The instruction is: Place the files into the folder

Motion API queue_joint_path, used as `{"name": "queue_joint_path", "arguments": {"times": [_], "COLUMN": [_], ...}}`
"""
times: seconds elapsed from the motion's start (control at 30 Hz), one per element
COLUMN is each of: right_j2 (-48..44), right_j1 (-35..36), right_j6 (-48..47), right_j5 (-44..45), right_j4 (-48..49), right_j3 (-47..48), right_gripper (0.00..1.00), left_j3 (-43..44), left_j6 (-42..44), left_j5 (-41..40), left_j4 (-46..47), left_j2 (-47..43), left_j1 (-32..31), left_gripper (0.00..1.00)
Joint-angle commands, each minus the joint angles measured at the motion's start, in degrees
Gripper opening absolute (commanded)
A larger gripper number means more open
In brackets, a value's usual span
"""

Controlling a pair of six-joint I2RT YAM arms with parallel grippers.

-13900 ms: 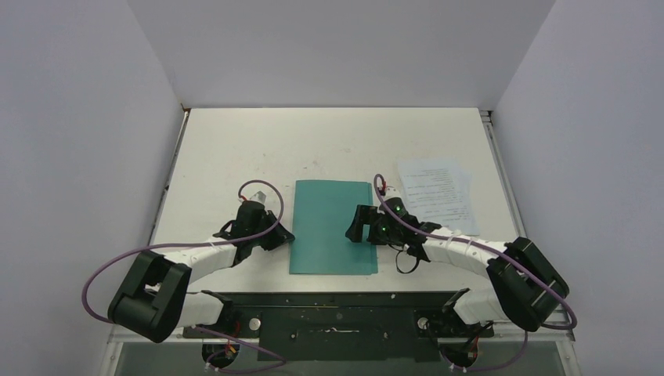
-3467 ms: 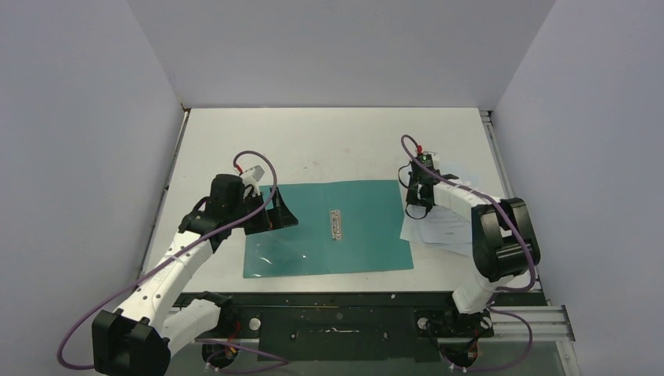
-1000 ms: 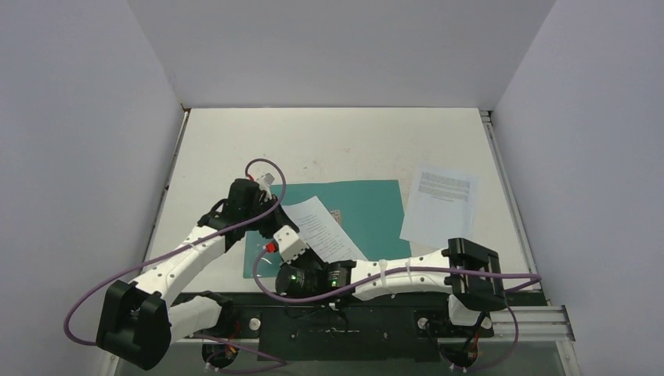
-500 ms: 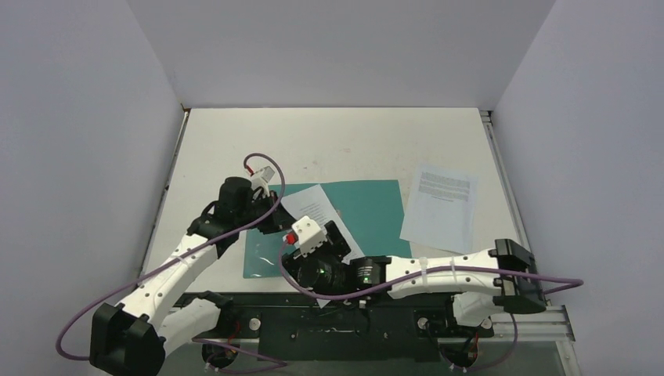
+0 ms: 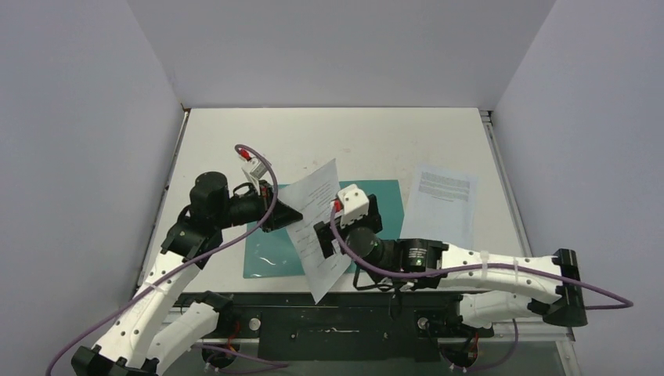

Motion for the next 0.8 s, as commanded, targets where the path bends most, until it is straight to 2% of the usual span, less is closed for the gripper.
{"name": "queue_joint_path", "arguments": {"times": [0.0,0.37,0.57,0.77], "right_j2": [-6.7,-16.1,-22.4,-27.9], "right_j1": [-6.2,-14.7,-15.6,-15.6], "right_j6": [-2.6,-4.9,-5.2,-4.5], "right_j5": [-8.1,-25.4,-33.3,-42.2], "right_j4": [0.9,0.8,0.6,1.6], "right_j3": [-0.7,-1.9,-3.1,-4.3], "right_gripper": [0.9,0.9,0.9,0.9], "left_j3": [2.3,2.9,2.9,4.1], "left_j6": [3.0,-0.3,-6.1,-10.5], "left_j5": [9.0,19.9,25.0,27.3], "left_j4": [5.4,14.6,25.3,30.9], "left_j2": [-3.0,-8.4,-11.3,-12.5], "left_j1": [-0.7,-2.5,-2.6,-2.7], "left_gripper": [0.0,0.0,0.0,0.0]}}
